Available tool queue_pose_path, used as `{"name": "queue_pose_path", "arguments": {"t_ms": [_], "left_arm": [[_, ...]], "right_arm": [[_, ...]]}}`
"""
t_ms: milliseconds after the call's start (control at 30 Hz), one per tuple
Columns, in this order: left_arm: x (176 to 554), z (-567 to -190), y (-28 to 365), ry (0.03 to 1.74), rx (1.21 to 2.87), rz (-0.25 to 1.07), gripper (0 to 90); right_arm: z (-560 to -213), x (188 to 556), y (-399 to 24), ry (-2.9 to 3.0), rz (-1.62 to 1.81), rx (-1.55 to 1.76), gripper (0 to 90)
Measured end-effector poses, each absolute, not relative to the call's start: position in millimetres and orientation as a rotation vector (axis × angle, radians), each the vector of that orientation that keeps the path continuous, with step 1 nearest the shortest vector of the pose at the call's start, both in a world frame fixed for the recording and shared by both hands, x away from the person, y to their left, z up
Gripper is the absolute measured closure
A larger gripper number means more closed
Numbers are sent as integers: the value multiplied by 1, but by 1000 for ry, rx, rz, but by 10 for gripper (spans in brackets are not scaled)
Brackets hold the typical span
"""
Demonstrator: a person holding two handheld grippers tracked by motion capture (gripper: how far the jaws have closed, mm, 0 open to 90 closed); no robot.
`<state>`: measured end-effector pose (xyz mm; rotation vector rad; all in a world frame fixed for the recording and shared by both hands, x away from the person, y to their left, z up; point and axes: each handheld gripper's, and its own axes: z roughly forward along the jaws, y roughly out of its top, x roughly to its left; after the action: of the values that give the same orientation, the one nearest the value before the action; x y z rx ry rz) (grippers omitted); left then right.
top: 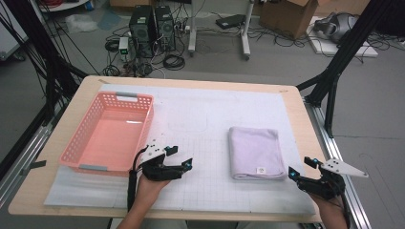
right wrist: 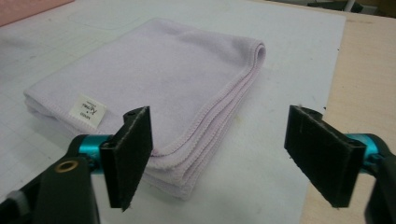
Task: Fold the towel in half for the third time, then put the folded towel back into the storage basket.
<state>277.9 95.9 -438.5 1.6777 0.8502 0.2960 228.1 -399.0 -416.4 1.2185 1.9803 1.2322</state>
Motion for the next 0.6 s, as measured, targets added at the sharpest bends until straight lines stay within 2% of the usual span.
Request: {"name": "queue_pose_path", "arguments": {"t_ms": [600], "left_arm": [[284, -437, 90, 810, 1681, 291, 206]], "right_arm": [[-414, 229, -395, 1932, 1256, 1198, 207]]}}
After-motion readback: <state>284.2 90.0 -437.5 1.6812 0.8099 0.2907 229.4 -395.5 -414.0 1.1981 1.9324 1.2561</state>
